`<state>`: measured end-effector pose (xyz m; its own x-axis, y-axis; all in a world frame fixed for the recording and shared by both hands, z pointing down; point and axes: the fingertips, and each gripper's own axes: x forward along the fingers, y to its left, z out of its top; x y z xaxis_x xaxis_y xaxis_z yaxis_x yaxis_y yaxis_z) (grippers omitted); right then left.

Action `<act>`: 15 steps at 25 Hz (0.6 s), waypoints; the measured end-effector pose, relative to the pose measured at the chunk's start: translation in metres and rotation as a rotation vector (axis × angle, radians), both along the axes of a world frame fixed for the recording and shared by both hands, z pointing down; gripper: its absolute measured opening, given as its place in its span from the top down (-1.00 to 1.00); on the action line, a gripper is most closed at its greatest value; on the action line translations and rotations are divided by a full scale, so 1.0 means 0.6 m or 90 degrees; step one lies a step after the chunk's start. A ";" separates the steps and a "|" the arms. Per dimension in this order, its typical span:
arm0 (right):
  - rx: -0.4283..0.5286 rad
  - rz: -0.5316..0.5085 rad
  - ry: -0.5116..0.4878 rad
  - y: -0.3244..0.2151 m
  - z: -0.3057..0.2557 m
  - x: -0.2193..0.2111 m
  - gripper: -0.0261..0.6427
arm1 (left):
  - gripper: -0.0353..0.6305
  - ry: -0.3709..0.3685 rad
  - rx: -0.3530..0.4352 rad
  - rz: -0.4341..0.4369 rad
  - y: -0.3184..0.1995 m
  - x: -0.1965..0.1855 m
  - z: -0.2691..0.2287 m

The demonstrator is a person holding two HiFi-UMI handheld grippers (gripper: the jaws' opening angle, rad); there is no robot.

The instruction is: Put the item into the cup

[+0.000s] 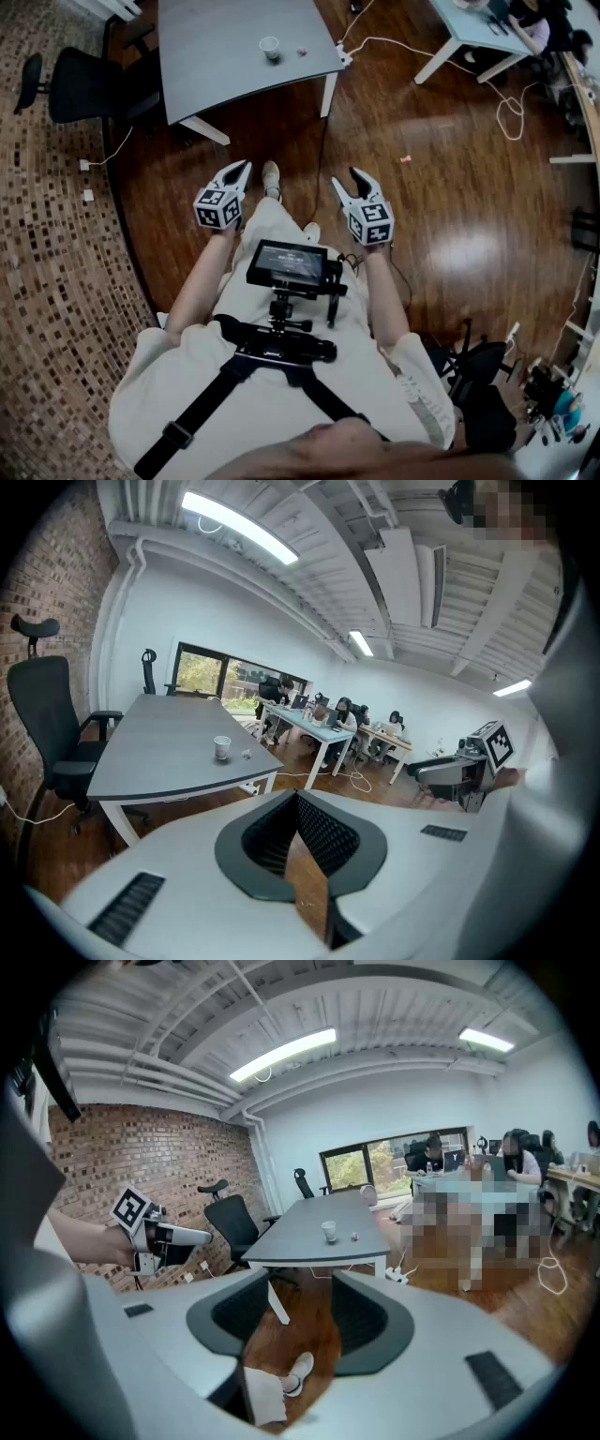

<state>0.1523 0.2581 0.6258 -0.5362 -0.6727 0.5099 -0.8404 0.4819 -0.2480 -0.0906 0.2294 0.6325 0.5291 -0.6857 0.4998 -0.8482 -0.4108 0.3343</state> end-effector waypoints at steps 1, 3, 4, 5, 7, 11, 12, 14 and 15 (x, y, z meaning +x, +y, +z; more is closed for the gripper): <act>0.001 -0.001 0.000 -0.008 0.001 -0.004 0.25 | 0.90 0.001 0.001 0.002 -0.008 -0.001 0.001; 0.002 -0.003 0.001 -0.026 0.004 -0.014 0.25 | 0.90 0.003 0.003 0.006 -0.026 -0.004 0.004; 0.003 -0.004 0.001 -0.038 0.005 -0.019 0.25 | 0.90 0.004 0.002 0.007 -0.038 -0.007 0.006; 0.003 -0.005 0.002 -0.054 0.007 -0.025 0.25 | 0.90 0.006 0.001 0.009 -0.053 -0.012 0.009; 0.000 -0.003 0.002 -0.096 0.016 -0.037 0.25 | 0.90 0.008 -0.003 0.012 -0.093 -0.023 0.017; -0.013 0.000 0.007 -0.191 0.033 -0.064 0.25 | 0.90 0.010 -0.012 0.021 -0.183 -0.048 0.030; -0.014 -0.002 0.010 -0.214 0.033 -0.071 0.26 | 0.90 0.011 -0.015 0.024 -0.203 -0.053 0.032; -0.017 -0.003 0.017 -0.261 0.033 -0.086 0.25 | 0.90 0.012 -0.020 0.035 -0.243 -0.064 0.035; -0.017 -0.003 0.020 -0.286 0.033 -0.095 0.25 | 0.90 0.011 -0.022 0.041 -0.264 -0.071 0.038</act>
